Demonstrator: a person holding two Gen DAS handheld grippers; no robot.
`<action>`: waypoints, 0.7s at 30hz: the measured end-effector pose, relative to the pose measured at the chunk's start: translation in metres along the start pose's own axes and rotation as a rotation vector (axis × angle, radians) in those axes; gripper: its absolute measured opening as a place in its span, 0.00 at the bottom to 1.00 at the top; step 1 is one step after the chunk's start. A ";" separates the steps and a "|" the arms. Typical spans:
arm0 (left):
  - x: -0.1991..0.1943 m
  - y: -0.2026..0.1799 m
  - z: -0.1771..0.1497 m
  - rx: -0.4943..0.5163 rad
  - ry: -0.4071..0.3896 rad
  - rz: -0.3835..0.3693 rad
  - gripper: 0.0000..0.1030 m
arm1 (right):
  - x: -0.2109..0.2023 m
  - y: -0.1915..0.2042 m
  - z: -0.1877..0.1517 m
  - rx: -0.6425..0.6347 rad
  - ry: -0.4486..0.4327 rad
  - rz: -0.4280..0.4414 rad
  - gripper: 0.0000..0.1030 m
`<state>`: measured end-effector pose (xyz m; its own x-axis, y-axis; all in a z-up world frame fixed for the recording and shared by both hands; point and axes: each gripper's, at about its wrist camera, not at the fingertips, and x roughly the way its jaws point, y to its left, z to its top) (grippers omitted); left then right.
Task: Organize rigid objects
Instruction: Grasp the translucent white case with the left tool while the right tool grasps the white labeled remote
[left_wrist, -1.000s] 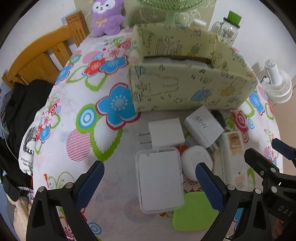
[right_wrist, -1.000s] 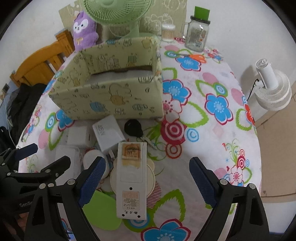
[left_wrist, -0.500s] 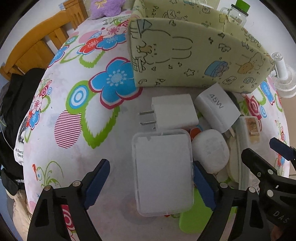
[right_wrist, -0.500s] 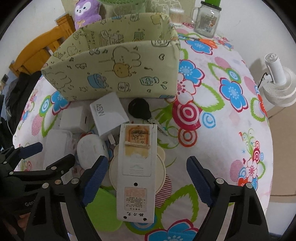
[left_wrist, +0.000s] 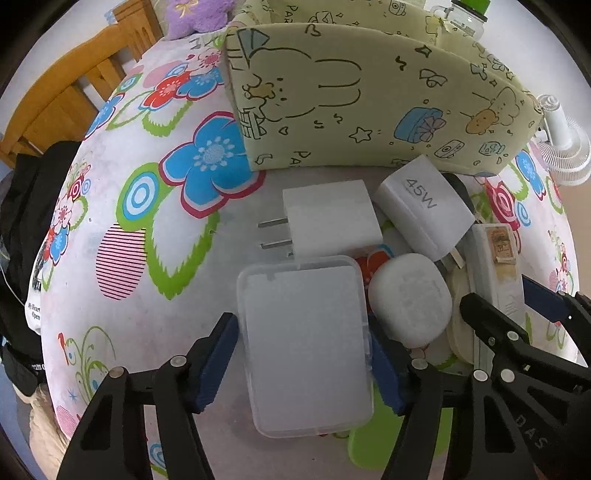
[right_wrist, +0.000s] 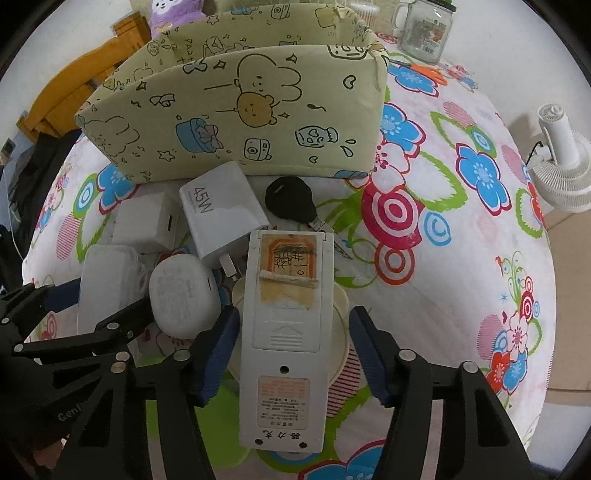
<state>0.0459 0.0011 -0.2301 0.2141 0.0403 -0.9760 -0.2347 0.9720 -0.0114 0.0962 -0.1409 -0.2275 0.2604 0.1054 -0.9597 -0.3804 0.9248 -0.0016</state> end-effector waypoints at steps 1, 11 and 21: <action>0.000 -0.001 -0.001 0.005 -0.003 0.002 0.65 | 0.000 0.001 0.000 -0.007 -0.005 -0.009 0.60; -0.006 -0.015 0.000 0.035 -0.011 -0.012 0.60 | -0.005 0.007 -0.003 -0.016 -0.014 -0.026 0.47; -0.034 -0.006 0.003 0.046 -0.037 -0.039 0.60 | -0.018 0.004 -0.002 0.022 -0.016 -0.037 0.46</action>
<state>0.0429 -0.0053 -0.1966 0.2577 0.0096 -0.9662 -0.1816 0.9826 -0.0387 0.0879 -0.1404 -0.2106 0.2884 0.0767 -0.9544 -0.3510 0.9359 -0.0309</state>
